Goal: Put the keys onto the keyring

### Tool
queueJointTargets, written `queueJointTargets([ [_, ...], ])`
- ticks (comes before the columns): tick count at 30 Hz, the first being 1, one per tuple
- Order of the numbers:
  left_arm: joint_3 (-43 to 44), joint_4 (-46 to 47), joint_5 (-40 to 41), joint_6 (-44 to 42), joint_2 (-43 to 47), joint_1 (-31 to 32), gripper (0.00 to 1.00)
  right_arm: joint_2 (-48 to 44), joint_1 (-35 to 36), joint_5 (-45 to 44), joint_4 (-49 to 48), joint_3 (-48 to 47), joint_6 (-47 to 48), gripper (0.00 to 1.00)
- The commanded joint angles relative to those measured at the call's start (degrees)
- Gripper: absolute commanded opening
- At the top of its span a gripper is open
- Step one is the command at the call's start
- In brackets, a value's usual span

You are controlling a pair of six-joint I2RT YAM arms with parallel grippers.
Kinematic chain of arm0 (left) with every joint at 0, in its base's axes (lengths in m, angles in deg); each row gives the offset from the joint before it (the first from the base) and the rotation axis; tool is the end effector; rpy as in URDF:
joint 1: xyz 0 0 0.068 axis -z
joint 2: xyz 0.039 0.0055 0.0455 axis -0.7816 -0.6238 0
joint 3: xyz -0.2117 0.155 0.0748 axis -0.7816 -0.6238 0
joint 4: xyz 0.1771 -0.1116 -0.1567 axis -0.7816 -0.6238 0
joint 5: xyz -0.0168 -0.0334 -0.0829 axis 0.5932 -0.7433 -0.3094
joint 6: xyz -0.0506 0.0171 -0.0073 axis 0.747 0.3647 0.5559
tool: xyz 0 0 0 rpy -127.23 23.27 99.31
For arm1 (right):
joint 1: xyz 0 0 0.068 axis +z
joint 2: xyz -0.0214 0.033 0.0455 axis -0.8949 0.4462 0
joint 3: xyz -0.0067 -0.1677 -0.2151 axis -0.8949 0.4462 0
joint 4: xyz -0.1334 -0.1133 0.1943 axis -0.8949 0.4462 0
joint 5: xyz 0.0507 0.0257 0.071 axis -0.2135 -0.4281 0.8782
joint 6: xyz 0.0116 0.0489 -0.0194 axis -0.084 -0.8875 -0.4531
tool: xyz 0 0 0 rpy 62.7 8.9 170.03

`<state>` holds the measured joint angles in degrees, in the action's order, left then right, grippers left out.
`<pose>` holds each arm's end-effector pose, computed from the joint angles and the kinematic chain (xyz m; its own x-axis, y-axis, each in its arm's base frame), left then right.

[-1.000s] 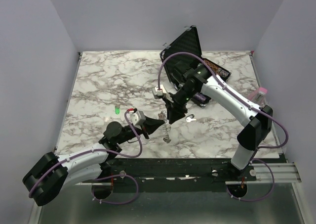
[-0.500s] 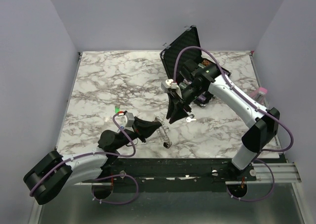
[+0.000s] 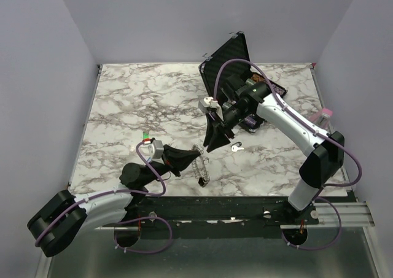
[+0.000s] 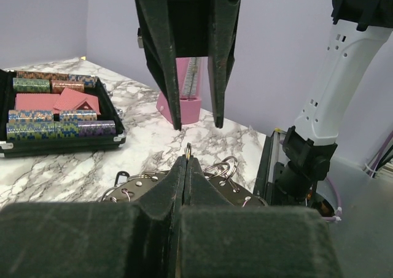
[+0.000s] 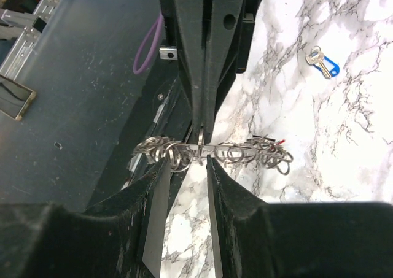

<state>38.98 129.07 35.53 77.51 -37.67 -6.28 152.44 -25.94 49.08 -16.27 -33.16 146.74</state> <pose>0.1092 -0.1258 0.2163 -0.1650 -0.4496 -0.8779 0.9056 0.2836 -0.3155 0.2399 0.2260 0.3361 -0.0602 -0.4454 -0.8933 -0.8730 -0.4104 0.2635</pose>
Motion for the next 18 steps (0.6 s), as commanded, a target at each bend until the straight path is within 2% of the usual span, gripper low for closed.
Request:
queueJointTargets([
  [1,0.0,15.9,-1.3,0.0,1.2,0.2,0.00,2.2,0.2,1.1,-3.7,0.1,-2.9,0.39],
  [9,0.4,15.6,-0.9,-0.4,1.8,0.2,0.00,2.2,0.6,3.9,-6.0,4.1,-4.2,0.38],
  [18,0.9,14.8,-0.2,-1.2,1.3,0.2,0.00,0.7,1.6,5.5,-7.3,6.7,-4.3,0.30],
])
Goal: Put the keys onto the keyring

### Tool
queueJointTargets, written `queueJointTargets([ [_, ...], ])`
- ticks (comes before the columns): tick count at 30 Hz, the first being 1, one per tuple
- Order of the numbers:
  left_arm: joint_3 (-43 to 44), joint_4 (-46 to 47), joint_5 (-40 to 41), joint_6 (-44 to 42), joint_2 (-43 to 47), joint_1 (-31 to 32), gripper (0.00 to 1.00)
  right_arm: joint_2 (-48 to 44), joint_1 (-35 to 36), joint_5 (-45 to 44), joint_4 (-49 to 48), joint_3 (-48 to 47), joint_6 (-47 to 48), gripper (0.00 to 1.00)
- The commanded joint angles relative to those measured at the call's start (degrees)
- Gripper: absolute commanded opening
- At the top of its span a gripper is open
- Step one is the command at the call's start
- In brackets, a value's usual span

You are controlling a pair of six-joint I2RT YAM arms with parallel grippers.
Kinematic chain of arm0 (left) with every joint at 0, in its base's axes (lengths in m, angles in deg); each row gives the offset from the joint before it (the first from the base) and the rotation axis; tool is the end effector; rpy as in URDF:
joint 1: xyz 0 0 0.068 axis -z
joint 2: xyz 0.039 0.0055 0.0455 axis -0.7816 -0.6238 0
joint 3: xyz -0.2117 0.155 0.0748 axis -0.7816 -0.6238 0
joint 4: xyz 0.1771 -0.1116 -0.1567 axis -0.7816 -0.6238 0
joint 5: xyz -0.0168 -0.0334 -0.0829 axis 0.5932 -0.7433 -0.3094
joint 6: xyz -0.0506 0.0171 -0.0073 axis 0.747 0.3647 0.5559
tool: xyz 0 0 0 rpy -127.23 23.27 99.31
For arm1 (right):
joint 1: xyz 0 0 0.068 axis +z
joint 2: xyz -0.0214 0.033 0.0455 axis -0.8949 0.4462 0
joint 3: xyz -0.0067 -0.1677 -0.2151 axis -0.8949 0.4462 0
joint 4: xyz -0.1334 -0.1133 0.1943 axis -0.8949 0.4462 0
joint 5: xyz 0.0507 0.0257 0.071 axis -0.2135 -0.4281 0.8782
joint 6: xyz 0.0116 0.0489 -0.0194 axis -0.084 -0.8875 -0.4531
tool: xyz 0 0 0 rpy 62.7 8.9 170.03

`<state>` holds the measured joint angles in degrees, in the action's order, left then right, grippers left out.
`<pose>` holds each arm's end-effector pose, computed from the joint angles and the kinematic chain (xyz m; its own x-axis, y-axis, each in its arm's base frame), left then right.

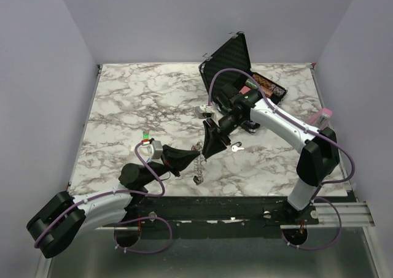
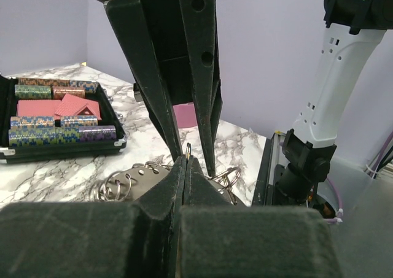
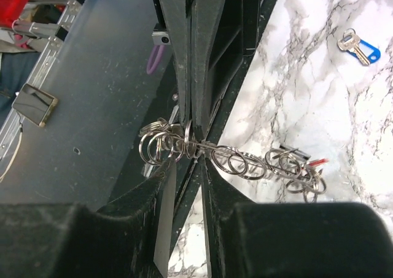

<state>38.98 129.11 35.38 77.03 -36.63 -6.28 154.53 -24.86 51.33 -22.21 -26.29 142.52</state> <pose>0.1077 -0.1245 0.2190 -0.1462 -0.4579 -0.8769 0.9118 0.2814 -0.2990 0.2421 0.2363 0.2956 -0.1671 -0.4807 -0.8608 -0.8320 -0.3997 0.3847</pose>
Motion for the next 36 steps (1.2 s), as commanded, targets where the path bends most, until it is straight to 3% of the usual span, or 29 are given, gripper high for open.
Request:
queueJointTargets([
  [1,1.0,14.8,-0.2,-0.7,0.2,0.2,0.00,-1.3,0.5,3.4,-0.9,-0.5,0.2,0.30],
  [10,1.0,15.1,-0.4,-0.6,-0.5,0.2,0.00,-0.7,0.8,3.6,-0.7,-1.4,0.0,0.27],
  [19,0.7,13.8,-0.3,-1.2,0.2,0.3,0.00,-0.6,0.9,3.0,-1.5,-1.4,-1.2,0.11],
  [36,0.2,11.6,0.0,-2.3,0.5,0.3,0.00,-0.7,0.9,1.3,-4.7,-1.3,-5.8,0.16],
])
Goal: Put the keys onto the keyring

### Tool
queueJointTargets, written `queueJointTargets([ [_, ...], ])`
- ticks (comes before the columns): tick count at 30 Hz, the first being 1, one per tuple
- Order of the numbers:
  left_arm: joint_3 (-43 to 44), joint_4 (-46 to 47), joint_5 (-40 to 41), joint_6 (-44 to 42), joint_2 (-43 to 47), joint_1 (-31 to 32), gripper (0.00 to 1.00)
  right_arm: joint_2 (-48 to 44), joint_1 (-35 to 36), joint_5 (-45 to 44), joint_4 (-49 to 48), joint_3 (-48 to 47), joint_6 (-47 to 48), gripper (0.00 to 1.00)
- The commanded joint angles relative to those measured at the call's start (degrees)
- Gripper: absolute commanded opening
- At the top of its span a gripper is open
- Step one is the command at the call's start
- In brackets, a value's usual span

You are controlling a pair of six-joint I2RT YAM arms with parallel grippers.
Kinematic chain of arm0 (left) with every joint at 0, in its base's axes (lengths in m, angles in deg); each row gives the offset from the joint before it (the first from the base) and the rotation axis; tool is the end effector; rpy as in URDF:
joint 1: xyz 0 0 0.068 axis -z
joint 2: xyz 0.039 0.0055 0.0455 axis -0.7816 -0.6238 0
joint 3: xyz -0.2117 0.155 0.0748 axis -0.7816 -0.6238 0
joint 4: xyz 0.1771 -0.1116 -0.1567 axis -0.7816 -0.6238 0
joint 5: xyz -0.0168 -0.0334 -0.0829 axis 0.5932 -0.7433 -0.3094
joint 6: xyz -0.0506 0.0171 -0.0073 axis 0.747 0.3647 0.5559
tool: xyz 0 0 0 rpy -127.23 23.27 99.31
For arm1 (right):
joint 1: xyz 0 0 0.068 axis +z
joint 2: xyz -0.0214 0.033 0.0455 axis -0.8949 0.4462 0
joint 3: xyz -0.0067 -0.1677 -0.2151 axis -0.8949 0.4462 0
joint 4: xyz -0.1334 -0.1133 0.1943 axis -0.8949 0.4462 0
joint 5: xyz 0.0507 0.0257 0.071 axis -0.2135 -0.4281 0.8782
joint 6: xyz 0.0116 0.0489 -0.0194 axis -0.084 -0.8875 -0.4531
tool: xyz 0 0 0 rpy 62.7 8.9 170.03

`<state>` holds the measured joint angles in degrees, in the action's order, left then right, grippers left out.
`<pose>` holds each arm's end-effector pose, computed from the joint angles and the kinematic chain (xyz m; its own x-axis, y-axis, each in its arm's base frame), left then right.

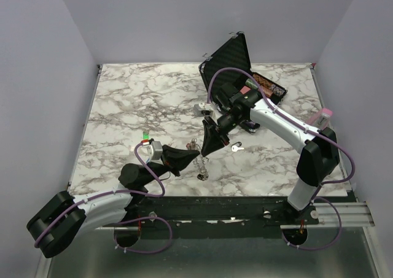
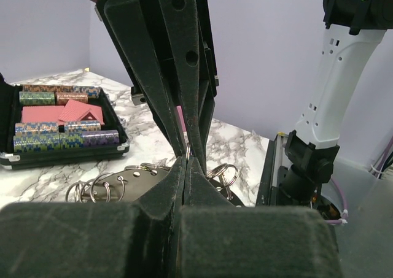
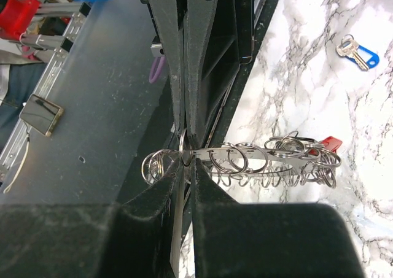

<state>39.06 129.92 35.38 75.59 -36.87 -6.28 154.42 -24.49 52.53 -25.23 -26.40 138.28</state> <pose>0.1077 -0.1245 0.2202 -0.1162 -0.4578 -0.8814 0.9174 0.2906 -0.2718 0.2435 0.2406 0.2985 -0.1960 -0.4680 -0.8617 -0.8263 -0.3944 0.4021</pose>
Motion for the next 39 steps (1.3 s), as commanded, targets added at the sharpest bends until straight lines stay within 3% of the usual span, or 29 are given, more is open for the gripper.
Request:
queueJointTargets([
  [1,0.2,10.8,0.0,-0.8,0.8,0.2,0.00,-0.6,0.5,0.0,-1.9,-1.2,-1.7,0.16],
  [5,0.2,10.4,0.7,-0.8,0.8,0.3,0.00,-0.8,0.5,-0.8,-2.6,-1.0,-2.7,0.15],
  [14,0.2,7.9,2.9,-0.5,2.0,0.2,0.00,-0.5,0.5,-2.6,-3.3,-1.8,-5.1,0.01],
  [29,-0.3,0.0,9.7,0.6,5.1,0.2,0.01,0.4,0.5,-5.6,2.1,-4.8,-0.5,0.01],
  [35,0.1,-3.5,10.4,0.9,7.2,0.3,0.29,0.6,0.5,-9.2,1.3,-4.8,-1.9,0.01],
  [37,0.5,-6.5,10.4,0.6,8.5,0.2,0.43,0.6,0.5,-11.0,1.0,-5.0,-2.5,0.01],
  [39,1.0,-10.0,10.3,-0.2,10.4,0.2,0.49,0.3,0.5,-13.6,0.9,-5.3,-2.9,0.01],
])
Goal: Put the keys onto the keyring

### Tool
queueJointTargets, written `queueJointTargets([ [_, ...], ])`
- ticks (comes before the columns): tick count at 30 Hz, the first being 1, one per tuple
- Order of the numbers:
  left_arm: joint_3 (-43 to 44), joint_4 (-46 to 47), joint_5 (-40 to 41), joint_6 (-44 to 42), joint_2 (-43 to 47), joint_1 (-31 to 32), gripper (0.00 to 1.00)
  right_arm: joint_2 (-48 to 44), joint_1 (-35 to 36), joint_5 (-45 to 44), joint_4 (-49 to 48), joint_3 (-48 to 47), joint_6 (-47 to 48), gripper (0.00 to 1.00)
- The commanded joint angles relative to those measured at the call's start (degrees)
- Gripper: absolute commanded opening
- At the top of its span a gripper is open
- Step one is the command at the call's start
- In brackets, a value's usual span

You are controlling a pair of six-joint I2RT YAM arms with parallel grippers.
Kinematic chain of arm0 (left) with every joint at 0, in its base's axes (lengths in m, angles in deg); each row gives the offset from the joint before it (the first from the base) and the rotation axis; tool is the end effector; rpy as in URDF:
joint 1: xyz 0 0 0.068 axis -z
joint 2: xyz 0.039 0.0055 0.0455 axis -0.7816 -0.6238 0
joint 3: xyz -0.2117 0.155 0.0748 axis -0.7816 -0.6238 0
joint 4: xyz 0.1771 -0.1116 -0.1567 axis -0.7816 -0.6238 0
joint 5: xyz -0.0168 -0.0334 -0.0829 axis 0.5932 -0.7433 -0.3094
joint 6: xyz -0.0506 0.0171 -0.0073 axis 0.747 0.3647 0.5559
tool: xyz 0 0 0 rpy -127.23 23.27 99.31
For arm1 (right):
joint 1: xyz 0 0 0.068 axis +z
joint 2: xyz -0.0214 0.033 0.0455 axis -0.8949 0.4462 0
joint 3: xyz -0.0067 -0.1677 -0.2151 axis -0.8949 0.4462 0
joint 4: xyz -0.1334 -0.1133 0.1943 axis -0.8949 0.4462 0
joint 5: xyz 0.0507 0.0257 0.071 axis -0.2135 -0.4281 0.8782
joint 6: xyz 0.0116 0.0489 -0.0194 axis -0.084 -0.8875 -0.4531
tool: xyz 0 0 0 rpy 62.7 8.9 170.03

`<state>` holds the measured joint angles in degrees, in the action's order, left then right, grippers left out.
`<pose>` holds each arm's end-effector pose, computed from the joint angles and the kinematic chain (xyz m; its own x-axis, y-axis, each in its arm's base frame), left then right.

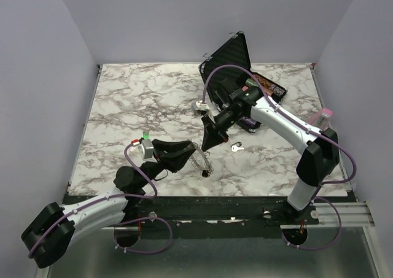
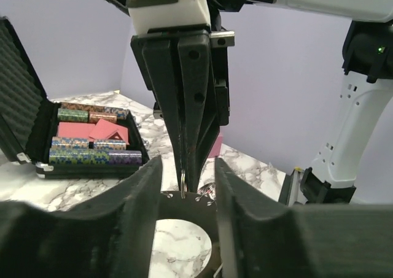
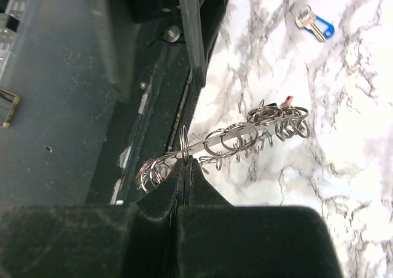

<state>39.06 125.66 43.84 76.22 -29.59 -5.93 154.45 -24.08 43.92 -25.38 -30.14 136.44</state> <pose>0.1038 -0.1147 0.2313 -0.0694 -0.5441 -0.8361 0.8716 0.3747 -0.3162 0.2480 0.2447 0.3119 -0.1214 -0.5316 -0.8382 -0.8875 -0.3201 0.3316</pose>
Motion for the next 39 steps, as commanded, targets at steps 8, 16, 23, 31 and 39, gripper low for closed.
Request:
queueJointTargets([
  [8,5.0,-31.3,0.2,-9.7,13.5,0.0,0.61,0.3,0.6,-21.1,6.7,-4.4,0.8,0.01],
  [16,11.2,-38.2,-5.2,-16.2,6.1,0.0,0.61,2.3,3.9,-33.2,11.3,-9.1,1.0,0.01],
  [23,14.7,-32.0,-6.3,-18.1,-3.3,0.0,0.63,3.6,5.1,-34.2,13.1,-11.1,0.5,0.01],
  [31,15.1,-26.0,-8.7,-19.7,-8.5,0.1,0.59,4.0,5.2,-32.4,13.8,-11.7,0.9,0.01],
  [39,11.0,-14.3,-8.5,-17.3,-12.3,0.3,0.56,4.0,5.1,-29.1,14.2,-12.9,0.8,0.01],
])
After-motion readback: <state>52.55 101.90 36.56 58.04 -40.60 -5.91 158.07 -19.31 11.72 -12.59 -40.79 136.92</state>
